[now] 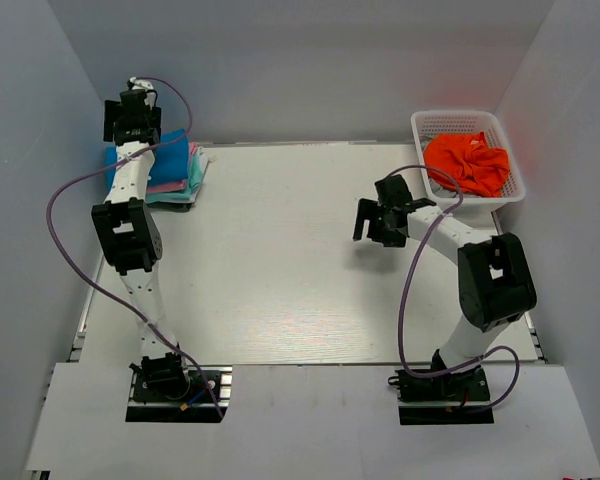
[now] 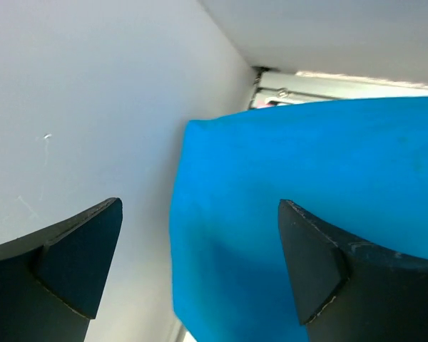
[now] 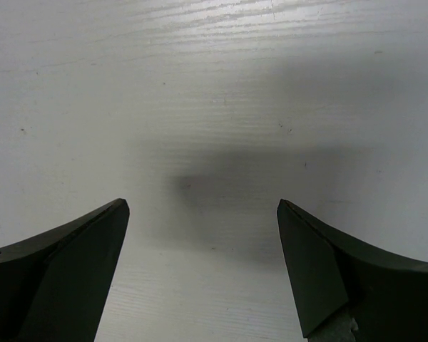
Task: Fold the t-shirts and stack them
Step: Put the neatly folded tshirt into the corner of the board with the left arm
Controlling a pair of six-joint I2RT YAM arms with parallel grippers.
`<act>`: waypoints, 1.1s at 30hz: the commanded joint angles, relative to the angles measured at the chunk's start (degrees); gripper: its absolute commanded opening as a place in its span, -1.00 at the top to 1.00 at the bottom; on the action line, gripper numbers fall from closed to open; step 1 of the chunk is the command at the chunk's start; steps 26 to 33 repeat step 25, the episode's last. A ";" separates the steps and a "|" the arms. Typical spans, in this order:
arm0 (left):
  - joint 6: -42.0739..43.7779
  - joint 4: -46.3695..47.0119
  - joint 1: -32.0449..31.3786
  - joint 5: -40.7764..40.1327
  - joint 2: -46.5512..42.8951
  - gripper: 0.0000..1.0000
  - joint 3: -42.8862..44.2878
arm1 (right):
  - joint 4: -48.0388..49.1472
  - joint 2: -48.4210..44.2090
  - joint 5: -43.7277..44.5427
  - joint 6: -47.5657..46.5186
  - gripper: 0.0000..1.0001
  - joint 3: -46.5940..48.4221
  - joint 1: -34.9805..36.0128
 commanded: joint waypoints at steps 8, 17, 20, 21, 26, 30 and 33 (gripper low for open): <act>-16.74 -10.84 -2.47 23.33 -13.91 -1.00 -2.95 | 2.62 -17.13 0.10 0.92 -0.81 -10.89 0.23; -33.11 5.36 -19.15 36.82 -41.05 -1.00 -46.17 | 5.69 -35.37 -2.54 4.17 -0.81 -25.56 0.32; -39.00 16.19 -26.54 38.93 -53.36 -1.00 -66.37 | 4.73 -42.93 -1.93 5.05 -0.81 -29.87 0.06; -41.88 19.69 -29.17 39.72 -56.09 -1.00 -70.68 | 4.29 -44.37 -1.31 5.13 -0.81 -30.93 0.23; -44.72 20.18 -33.58 40.79 -64.02 -1.00 -82.49 | 7.17 -55.08 -1.75 4.87 -0.81 -37.34 0.06; -44.72 20.18 -33.58 40.79 -64.02 -1.00 -82.49 | 7.17 -55.08 -1.75 4.87 -0.81 -37.34 0.06; -44.72 20.18 -33.58 40.79 -64.02 -1.00 -82.49 | 7.17 -55.08 -1.75 4.87 -0.81 -37.34 0.06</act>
